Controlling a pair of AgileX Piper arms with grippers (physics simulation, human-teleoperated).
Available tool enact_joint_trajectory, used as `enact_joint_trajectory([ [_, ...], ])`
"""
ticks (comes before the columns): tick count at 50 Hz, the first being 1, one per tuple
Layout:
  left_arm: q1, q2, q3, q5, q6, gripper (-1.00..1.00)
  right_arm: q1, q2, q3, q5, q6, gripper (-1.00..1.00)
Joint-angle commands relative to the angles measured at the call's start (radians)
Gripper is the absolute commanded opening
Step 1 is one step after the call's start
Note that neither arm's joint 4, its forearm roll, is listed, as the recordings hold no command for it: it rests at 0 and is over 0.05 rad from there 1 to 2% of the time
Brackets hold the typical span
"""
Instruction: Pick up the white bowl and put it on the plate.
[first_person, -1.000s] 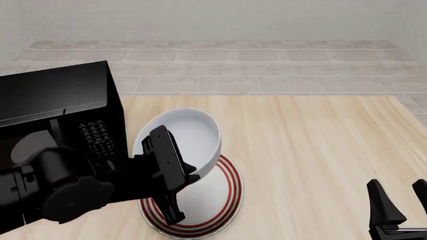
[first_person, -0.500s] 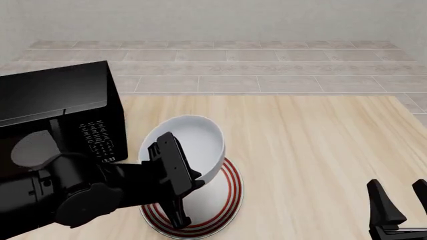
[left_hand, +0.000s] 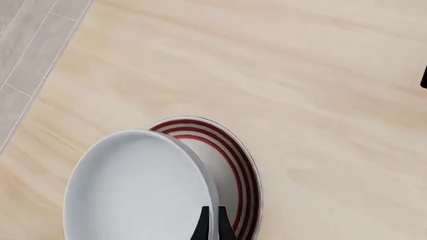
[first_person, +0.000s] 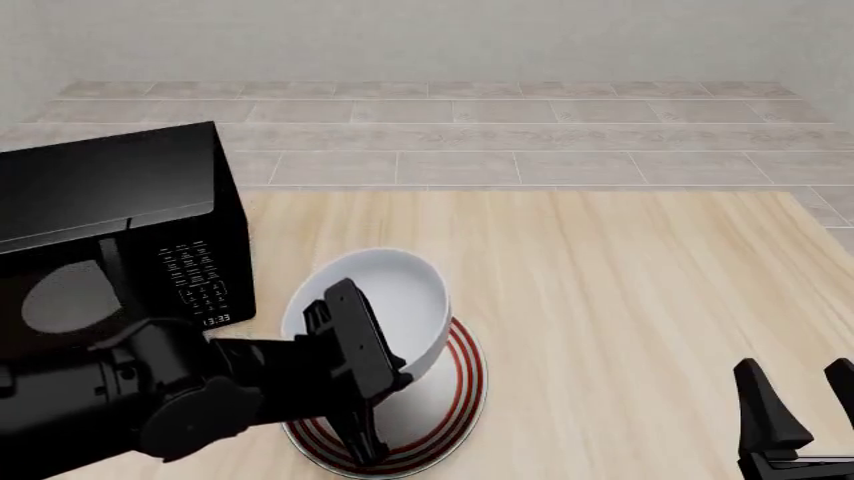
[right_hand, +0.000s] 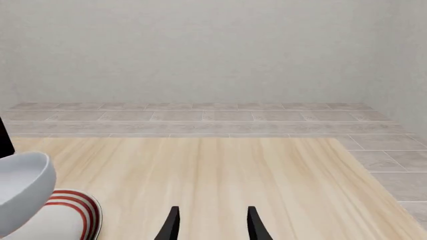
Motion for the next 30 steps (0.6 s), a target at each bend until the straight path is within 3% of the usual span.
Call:
enact_joint_trajectory([
  [1, 0.003, 0.009, 0.009, -0.023, -0.008, -1.0, -0.001, -0.005, 0.0, 0.006, 0.0, 1.0],
  [30, -0.009, 0.07, 0.033, -0.082, -0.031, -1.0, -0.001, -0.005, 0.0, 0.006, 0.0, 1.0],
])
